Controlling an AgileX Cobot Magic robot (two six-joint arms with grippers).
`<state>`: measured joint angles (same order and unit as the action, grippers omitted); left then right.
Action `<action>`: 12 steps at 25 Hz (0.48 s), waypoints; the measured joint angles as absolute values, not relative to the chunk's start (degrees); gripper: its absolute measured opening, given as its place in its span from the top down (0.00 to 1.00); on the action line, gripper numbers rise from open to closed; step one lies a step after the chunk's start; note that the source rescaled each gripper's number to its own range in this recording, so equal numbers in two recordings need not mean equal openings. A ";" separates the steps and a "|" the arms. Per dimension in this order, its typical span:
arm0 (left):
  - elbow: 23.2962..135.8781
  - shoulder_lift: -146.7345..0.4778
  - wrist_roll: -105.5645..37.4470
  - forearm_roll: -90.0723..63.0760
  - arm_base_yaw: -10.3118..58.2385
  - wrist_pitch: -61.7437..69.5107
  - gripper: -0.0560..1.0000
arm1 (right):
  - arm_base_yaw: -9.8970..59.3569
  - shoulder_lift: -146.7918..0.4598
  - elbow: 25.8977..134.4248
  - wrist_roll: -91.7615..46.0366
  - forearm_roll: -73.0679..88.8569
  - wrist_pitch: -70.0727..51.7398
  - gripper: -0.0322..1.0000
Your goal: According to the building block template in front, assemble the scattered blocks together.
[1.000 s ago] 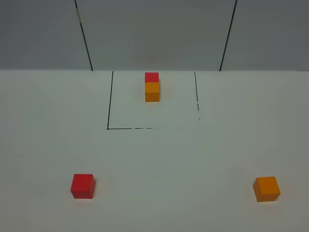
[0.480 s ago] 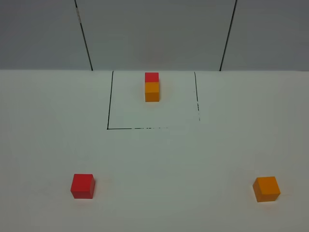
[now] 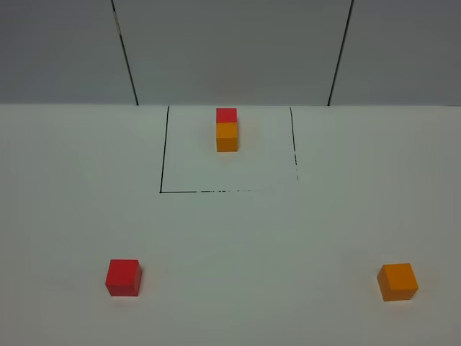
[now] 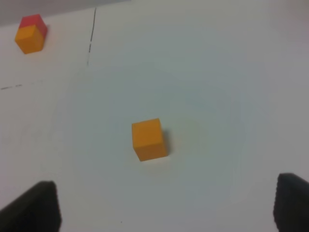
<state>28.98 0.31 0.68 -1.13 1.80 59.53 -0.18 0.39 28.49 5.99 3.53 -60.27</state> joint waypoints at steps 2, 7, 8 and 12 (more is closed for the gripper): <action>28.98 0.31 0.68 -1.13 1.80 59.53 0.32 | -0.18 0.39 28.49 5.99 3.53 -60.27 0.20; 28.98 0.31 0.68 -1.13 1.80 59.53 0.32 | -0.18 0.39 28.49 5.99 3.53 -60.27 0.20; 28.98 0.31 0.68 -1.13 1.80 59.53 0.32 | -0.18 0.39 28.49 5.99 3.53 -60.27 0.20; 28.98 0.31 0.68 -1.13 1.80 59.53 0.32 | -0.18 0.39 28.49 5.99 3.53 -60.27 0.20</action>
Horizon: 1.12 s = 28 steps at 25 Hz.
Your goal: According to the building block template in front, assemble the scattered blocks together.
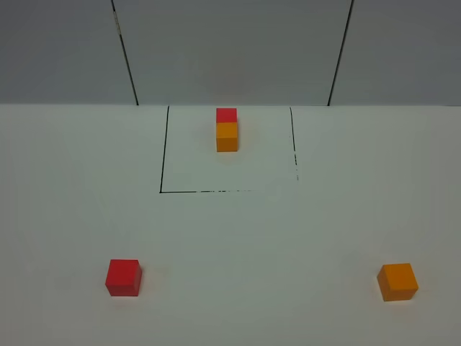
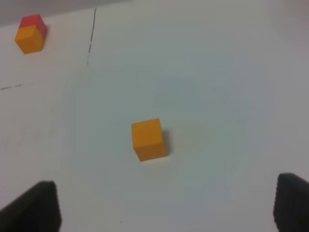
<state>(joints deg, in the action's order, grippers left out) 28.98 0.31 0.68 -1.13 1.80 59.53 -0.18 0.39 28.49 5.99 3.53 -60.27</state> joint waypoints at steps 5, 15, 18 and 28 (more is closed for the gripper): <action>28.98 0.31 0.68 -1.13 1.80 59.53 0.32 | -0.18 0.39 28.49 5.99 3.53 -60.27 0.20; 28.98 0.31 0.68 -1.13 1.80 59.53 0.32 | -0.18 0.39 28.49 5.99 3.53 -60.27 0.20; 28.98 0.31 0.68 -1.13 1.80 59.53 0.32 | -0.18 0.39 28.49 5.99 3.53 -60.27 0.20; 28.98 0.31 0.68 -1.13 1.80 59.53 0.32 | -0.18 0.39 28.49 5.99 3.53 -60.27 0.20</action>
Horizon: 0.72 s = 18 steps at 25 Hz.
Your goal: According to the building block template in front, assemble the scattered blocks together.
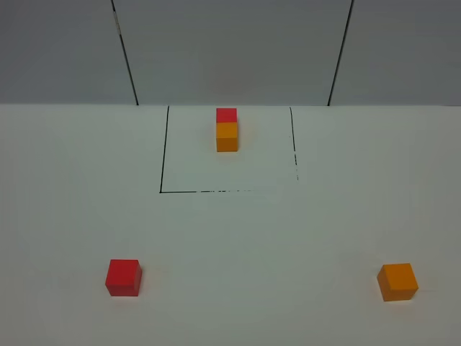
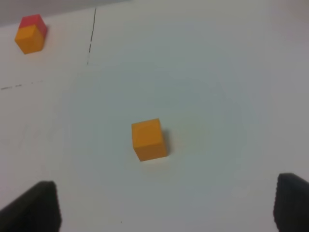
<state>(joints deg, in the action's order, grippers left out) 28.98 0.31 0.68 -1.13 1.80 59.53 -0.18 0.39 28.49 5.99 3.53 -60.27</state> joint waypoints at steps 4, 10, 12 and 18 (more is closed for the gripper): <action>28.98 0.31 0.68 -1.13 1.80 59.53 0.32 | -0.18 0.39 28.49 5.99 3.53 -60.27 0.20; 28.98 0.31 0.68 -1.13 1.80 59.53 0.32 | -0.18 0.39 28.49 5.99 3.53 -60.27 0.20; 28.98 0.31 0.68 -1.13 1.80 59.53 0.32 | -0.18 0.39 28.49 5.99 3.53 -60.27 0.20; 28.98 0.31 0.68 -1.13 1.80 59.53 0.32 | -0.18 0.39 28.49 5.99 3.53 -60.27 0.20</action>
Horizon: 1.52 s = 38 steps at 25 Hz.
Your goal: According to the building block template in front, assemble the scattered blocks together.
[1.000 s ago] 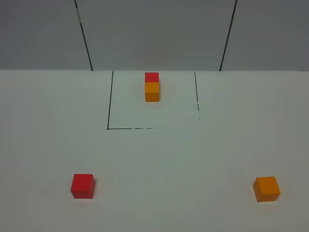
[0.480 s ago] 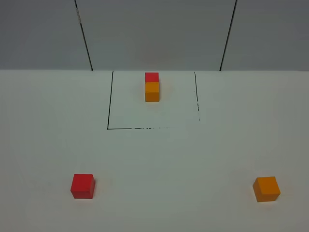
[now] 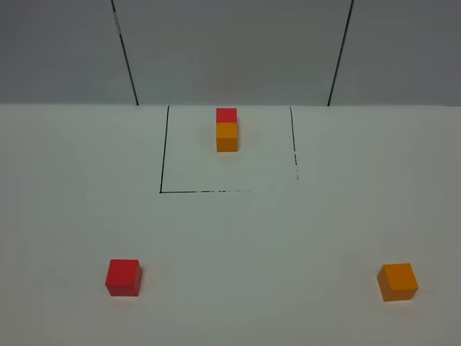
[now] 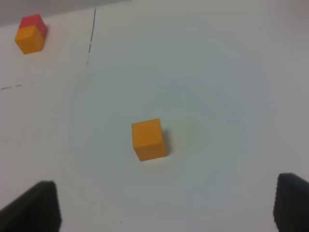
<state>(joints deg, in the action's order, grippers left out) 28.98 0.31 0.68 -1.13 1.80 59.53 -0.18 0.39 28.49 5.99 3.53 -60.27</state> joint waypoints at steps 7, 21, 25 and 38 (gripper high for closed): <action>28.98 0.31 0.68 -1.13 1.80 59.53 0.32 | -0.18 0.39 28.49 5.99 3.53 -60.27 0.20; 28.98 0.31 0.68 -1.13 1.80 59.53 0.32 | -0.18 0.39 28.49 5.99 3.53 -60.27 0.20; 28.98 0.31 0.68 -1.13 1.80 59.53 0.32 | -0.18 0.39 28.49 5.99 3.53 -60.27 0.20; 28.98 0.31 0.68 -1.13 1.80 59.53 0.32 | -0.18 0.39 28.49 5.99 3.53 -60.27 0.20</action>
<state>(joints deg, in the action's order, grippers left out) 28.98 0.31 0.68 -1.13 1.80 59.53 -0.18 0.39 28.49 5.99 3.53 -60.27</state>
